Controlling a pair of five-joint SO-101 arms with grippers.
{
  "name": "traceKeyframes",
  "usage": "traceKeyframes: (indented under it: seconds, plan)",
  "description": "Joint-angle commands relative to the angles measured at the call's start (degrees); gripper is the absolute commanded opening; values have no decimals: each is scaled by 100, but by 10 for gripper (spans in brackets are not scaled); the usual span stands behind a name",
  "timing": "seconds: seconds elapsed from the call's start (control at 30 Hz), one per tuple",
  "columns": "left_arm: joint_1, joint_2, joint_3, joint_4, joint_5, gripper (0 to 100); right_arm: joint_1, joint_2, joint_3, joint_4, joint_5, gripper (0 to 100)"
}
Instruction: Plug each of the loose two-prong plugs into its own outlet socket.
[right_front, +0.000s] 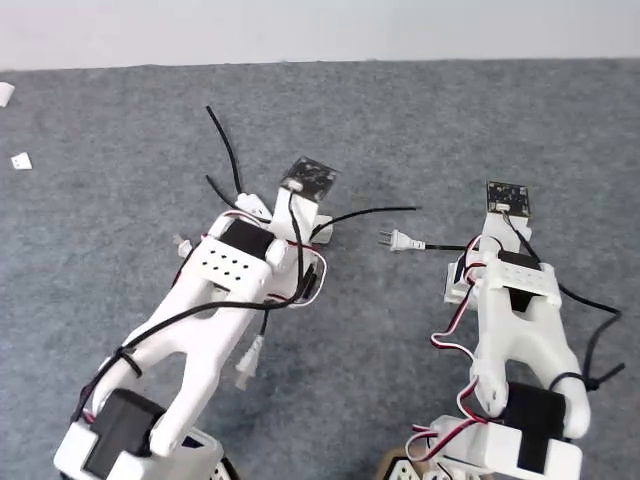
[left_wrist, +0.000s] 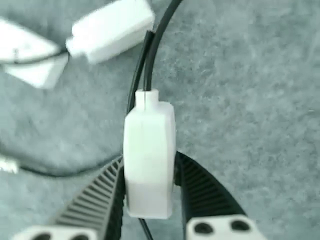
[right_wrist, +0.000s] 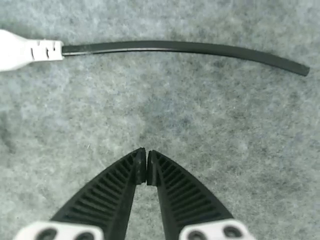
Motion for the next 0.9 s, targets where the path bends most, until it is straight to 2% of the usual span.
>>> traceKeyframes:
  seconds: [0.0, 0.13, 0.27, 0.4, 0.5, 0.57, 0.7, 0.77, 0.87]
  plan:
    - [123, -281, 321, -70, 580, 12, -48, -13, -290, -48, 88, 11]
    - [114, -281, 919, -774, 818, 12, -48, -13, -290, -48, 88, 11]
    - [149, -281, 1253, -1187, 862, 13, -48, -13, -290, -48, 88, 11]
    - [105, -281, 1719, -1732, 1284, 15, -40, -13, -290, -48, 88, 11]
    - [105, -290, 2044, -1987, 1345, 27, -40, -13, -290, -48, 88, 11]
    - [88, -316, 2070, -1837, 1363, 90, -40, -13, -290, -48, 88, 11]
    - [-9, -334, 2141, -1732, 1512, 298, -40, -13, -290, -48, 88, 11]
    - [-9, -343, 2132, -1600, 1521, 325, -40, -13, -290, -48, 88, 11]
    - [-26, -352, 2035, -1582, 1310, 304, -40, -13, -290, -48, 88, 11]
